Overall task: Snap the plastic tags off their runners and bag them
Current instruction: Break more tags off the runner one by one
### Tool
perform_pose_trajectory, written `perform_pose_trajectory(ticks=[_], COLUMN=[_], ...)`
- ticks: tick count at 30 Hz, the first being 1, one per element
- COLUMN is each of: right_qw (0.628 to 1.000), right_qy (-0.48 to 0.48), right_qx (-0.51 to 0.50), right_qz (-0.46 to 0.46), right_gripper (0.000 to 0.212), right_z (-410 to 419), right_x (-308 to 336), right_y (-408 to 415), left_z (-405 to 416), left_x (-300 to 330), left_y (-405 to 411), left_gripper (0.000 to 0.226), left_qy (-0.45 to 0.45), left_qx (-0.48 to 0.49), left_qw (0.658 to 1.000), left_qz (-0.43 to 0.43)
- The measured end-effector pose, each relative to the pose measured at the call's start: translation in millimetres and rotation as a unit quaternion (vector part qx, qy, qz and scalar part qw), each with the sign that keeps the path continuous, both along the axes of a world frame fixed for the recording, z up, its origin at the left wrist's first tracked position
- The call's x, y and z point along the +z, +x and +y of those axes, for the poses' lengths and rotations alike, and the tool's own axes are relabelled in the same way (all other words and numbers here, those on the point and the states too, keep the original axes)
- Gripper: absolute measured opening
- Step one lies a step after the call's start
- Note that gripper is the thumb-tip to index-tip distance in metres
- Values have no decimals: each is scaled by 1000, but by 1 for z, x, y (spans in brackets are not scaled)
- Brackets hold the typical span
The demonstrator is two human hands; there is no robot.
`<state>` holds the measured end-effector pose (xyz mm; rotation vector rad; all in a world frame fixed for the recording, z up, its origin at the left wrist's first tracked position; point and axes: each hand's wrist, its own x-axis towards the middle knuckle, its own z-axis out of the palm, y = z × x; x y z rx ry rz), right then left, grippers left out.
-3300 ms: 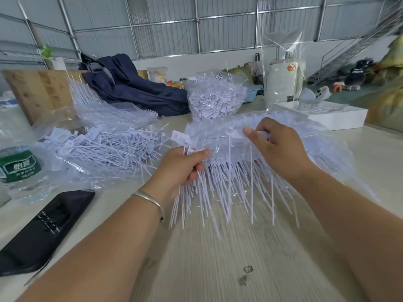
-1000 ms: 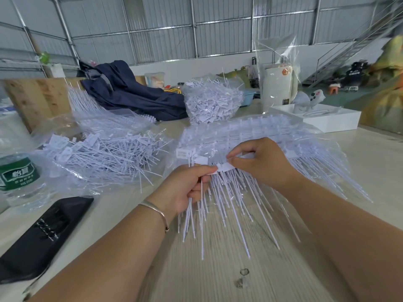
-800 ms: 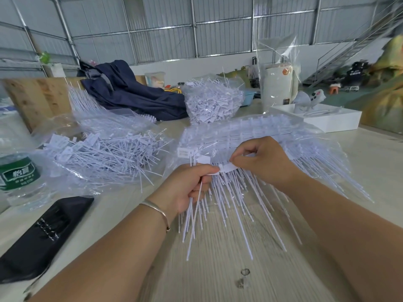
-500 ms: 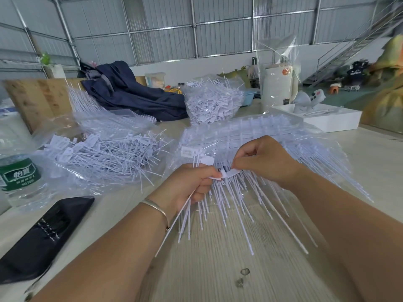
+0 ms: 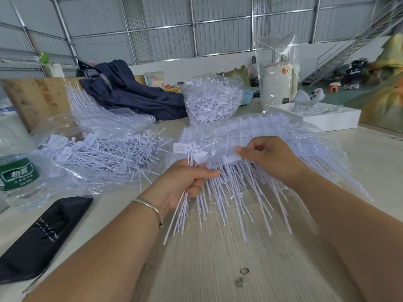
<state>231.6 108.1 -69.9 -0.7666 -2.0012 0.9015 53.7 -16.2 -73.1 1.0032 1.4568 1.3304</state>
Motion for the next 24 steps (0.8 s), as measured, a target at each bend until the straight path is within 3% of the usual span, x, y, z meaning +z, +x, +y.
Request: perform_pose_trajectory(ticks=[4, 6, 10, 17, 21, 24], right_qw=[997, 997, 998, 998, 995, 999], right_qy=[68, 72, 50, 50, 71, 21], right_qx=[-40, -24, 10, 27, -8, 10], right_qz=[-15, -14, -20, -31, -67, -44], right_gripper=[50, 48, 37, 16, 12, 8], right_z=[-8, -13, -16, -19, -15, -9], right_x=[2, 3, 2, 3, 2, 5], right_y=[-5, -6, -7, -8, -9, -5], left_z=[1, 1, 2, 2, 3, 1], left_x=[1, 1, 2, 0, -1, 2], left_y=[5, 6, 7, 10, 8, 8], left_gripper=[17, 22, 35, 19, 17, 16], left_qy=[-17, -24, -31, -8, 0, -8], left_qx=[43, 39, 40, 27, 56, 51], left_qw=[996, 995, 996, 999, 998, 998], left_qz=[-73, -86, -71, -16, -38, -42])
